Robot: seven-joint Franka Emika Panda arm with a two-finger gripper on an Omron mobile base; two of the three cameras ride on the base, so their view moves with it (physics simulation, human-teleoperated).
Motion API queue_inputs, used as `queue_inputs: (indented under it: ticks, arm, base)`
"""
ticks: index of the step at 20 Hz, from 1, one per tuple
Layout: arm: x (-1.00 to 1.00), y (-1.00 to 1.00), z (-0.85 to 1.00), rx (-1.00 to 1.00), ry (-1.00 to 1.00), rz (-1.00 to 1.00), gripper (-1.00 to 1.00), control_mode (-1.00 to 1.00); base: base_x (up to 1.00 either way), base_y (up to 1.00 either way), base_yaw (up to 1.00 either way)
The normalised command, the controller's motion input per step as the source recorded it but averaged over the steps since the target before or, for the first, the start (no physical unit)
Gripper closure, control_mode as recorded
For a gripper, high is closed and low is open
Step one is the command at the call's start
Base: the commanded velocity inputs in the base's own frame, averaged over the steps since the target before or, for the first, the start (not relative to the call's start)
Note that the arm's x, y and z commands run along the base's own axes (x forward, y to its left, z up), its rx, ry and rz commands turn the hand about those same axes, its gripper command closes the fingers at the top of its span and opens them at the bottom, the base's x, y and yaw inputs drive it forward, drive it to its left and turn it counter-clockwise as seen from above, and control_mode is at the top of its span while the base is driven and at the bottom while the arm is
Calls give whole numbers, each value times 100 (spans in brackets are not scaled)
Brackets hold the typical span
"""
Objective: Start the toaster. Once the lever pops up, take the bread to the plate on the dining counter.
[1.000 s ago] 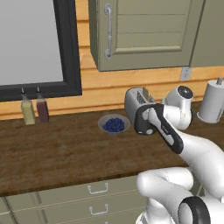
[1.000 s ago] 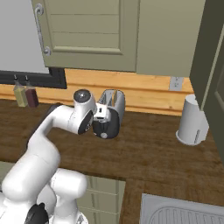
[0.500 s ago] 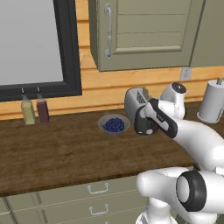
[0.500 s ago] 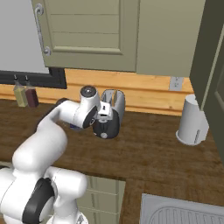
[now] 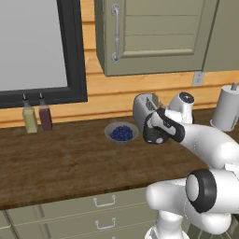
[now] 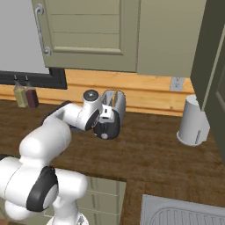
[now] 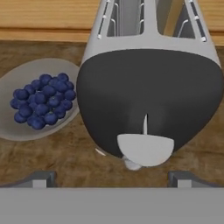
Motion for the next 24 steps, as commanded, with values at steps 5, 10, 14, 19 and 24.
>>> queue_inputs:
  ticks: [5,10,14,19,24]
  arm:
    - [25,0,-11,0,0,0,-100,-100]
    - [16,5,-16,0,0,0,-100,-100]
    - [6,11,-20,0,0,0,-100,-100]
    - [-12,8,-50,0,0,0,-100,-100]
    - [-2,0,-63,0,0,0,-100,-100]
  base:
    - [0,0,0]
    - [0,0,0]
    - [0,0,0]
    - [0,0,0]
    - [0,0,0]
